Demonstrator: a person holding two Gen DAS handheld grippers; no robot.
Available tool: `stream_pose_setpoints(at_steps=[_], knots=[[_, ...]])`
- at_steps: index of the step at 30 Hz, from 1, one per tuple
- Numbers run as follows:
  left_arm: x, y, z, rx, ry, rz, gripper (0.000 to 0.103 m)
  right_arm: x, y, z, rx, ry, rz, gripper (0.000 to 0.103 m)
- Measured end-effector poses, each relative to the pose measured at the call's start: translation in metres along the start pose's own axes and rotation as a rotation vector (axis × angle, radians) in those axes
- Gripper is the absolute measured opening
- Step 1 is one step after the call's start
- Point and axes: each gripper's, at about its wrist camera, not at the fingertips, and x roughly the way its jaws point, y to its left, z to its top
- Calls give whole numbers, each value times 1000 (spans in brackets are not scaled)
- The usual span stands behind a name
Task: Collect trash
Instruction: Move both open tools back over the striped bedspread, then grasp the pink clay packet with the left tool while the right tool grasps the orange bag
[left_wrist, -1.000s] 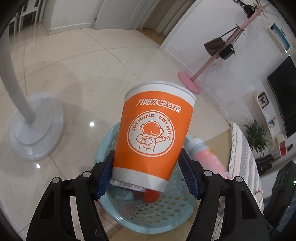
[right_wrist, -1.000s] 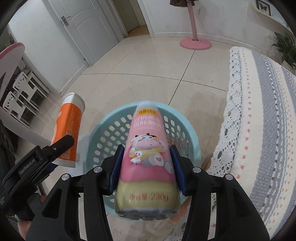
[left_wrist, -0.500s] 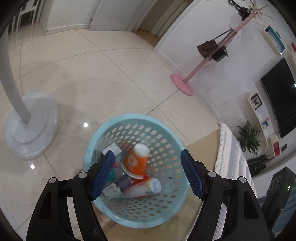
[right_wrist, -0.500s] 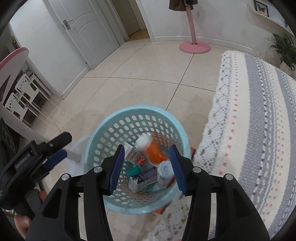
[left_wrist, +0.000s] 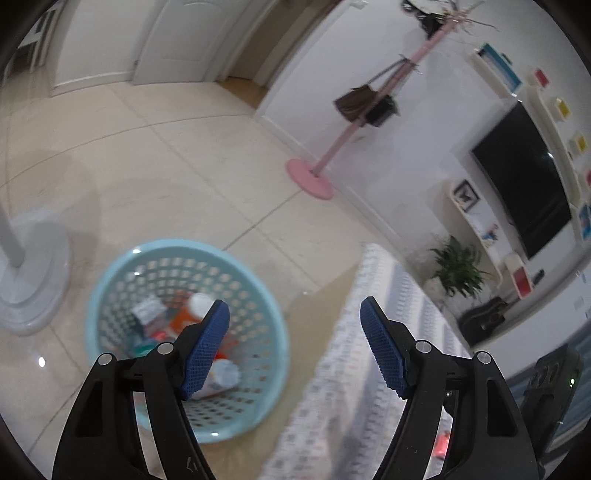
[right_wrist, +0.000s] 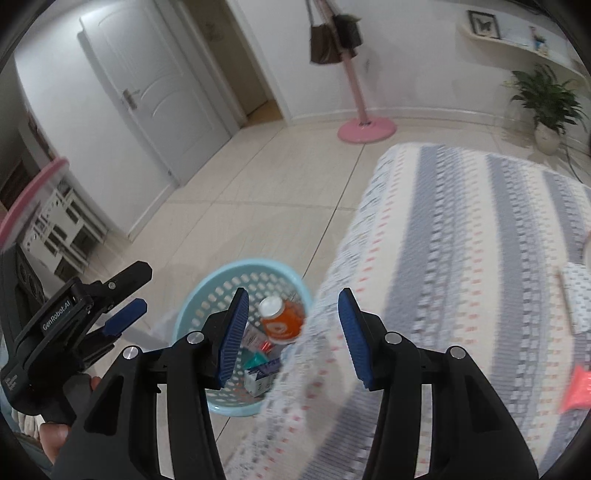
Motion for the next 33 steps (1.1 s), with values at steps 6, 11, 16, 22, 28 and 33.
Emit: stream_pose_setpoints(at_steps=[6, 11, 16, 22, 28, 33], knots=[[6, -63, -23, 91, 11, -105, 72, -56, -49, 3, 0, -98, -97, 47], [18, -118, -52, 179, 58, -186, 72, -102, -91, -5, -11, -173, -192, 47], [36, -175, -98, 316, 148, -266, 72, -139, -140, -28, -17, -216, -304, 47], [73, -227, -168, 496, 332, -345, 75, -166, -230, -62, 72, -202, -424, 50], [114, -260, -232, 617, 494, -345, 75, -171, -299, -92, 192, -179, -471, 50], [137, -276, -267, 655, 537, -278, 77, -165, -323, -107, 230, -163, -438, 57]])
